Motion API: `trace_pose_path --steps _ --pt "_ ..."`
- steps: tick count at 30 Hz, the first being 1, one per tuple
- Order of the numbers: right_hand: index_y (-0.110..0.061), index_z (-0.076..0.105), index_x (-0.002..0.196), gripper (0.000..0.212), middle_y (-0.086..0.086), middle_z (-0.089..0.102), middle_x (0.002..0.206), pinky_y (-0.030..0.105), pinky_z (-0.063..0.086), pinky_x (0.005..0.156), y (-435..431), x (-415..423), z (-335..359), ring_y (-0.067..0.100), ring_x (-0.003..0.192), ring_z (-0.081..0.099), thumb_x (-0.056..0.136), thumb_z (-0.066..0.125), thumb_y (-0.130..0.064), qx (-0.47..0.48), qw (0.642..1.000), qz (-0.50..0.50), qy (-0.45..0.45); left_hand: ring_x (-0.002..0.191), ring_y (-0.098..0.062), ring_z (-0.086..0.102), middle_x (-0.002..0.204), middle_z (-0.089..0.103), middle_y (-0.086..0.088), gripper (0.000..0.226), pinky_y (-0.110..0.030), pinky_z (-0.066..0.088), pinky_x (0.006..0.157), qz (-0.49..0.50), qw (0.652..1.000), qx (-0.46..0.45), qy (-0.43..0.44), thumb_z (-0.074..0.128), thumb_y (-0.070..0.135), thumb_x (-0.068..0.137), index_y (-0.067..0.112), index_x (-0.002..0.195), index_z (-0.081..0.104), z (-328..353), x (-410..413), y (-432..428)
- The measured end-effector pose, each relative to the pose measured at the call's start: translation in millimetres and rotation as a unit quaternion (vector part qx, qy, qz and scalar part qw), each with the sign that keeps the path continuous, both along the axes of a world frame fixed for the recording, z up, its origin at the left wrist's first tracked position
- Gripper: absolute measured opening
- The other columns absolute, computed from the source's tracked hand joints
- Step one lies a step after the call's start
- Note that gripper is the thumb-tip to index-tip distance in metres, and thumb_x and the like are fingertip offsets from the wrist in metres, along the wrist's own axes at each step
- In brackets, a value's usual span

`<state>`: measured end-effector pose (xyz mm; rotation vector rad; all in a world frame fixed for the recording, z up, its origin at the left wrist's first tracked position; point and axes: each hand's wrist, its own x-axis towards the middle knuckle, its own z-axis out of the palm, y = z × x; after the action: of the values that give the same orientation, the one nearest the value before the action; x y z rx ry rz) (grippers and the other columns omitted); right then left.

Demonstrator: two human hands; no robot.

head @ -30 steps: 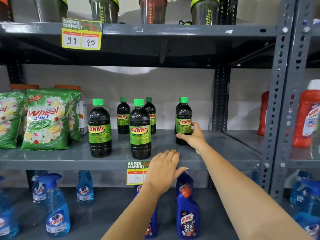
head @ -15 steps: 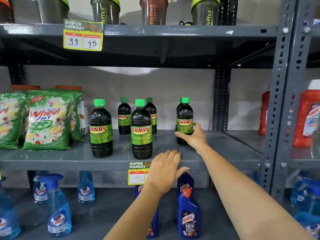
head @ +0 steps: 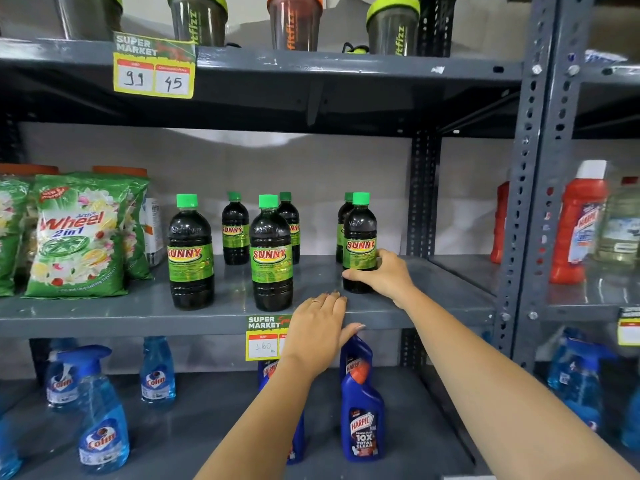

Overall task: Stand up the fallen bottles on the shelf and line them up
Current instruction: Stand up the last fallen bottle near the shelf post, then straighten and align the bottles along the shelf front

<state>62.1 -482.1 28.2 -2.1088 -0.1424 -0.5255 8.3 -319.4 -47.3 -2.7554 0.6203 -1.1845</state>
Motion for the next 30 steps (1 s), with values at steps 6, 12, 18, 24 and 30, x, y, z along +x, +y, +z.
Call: trace_pose_path --steps 6,12,18,24,30 --pt "-0.018 0.062 0.116 0.068 -0.005 0.067 0.111 0.023 0.046 0.080 -5.7 -27.2 -3.5 0.010 0.097 0.059 0.061 0.089 -0.047 -0.007 1.000 0.014 -0.015 0.125 -0.022 0.053 0.137 0.057 -0.007 0.074 -0.036 0.042 0.102 0.010 1.000 0.003 0.007 0.018 0.062 0.093 0.011 0.133 0.053 2.0 -2.8 -0.2" --pt "-0.025 0.064 0.107 0.057 -0.011 0.063 0.099 0.020 0.044 0.075 -10.0 -47.5 -5.1 0.006 0.091 0.058 0.061 0.088 -0.048 -0.006 1.000 0.013 -0.018 0.130 -0.021 0.048 0.142 0.053 -0.006 0.071 -0.035 0.038 0.105 0.017 1.000 0.008 0.012 0.020 0.062 0.096 0.013 0.137 0.048 1.7 -2.3 0.0" --pt "-0.024 0.062 0.118 0.067 -0.005 0.066 0.115 0.020 0.045 0.073 -8.8 -55.0 -11.4 0.007 0.096 0.059 0.062 0.087 -0.049 0.023 0.999 0.021 -0.028 0.128 -0.020 0.050 0.140 0.055 -0.005 0.069 -0.034 0.038 0.104 0.021 1.000 0.012 0.003 0.021 0.062 0.096 0.013 0.136 0.049 0.0 -0.7 0.2" --pt "-0.028 0.011 0.154 0.127 0.004 0.034 0.155 0.036 0.038 0.103 -10.2 -65.2 -13.5 0.023 0.136 0.040 0.057 0.089 -0.050 0.050 0.999 0.018 -0.004 0.140 -0.022 0.034 0.146 0.048 -0.005 0.063 -0.041 0.025 0.112 -0.003 0.999 -0.004 0.045 0.035 0.060 0.096 0.013 0.135 0.052 11.2 -5.3 2.7" --pt "-0.031 -0.007 0.154 0.136 0.010 0.034 0.154 0.039 0.034 0.106 -7.7 -68.5 -10.3 0.025 0.137 0.038 0.060 0.089 -0.046 0.071 0.997 0.035 -0.002 0.120 -0.026 0.054 0.117 0.066 -0.005 0.029 -0.043 0.039 0.093 -0.128 0.942 -0.187 -0.246 0.065 0.042 0.087 0.015 0.090 0.075 51.0 -40.9 17.4"
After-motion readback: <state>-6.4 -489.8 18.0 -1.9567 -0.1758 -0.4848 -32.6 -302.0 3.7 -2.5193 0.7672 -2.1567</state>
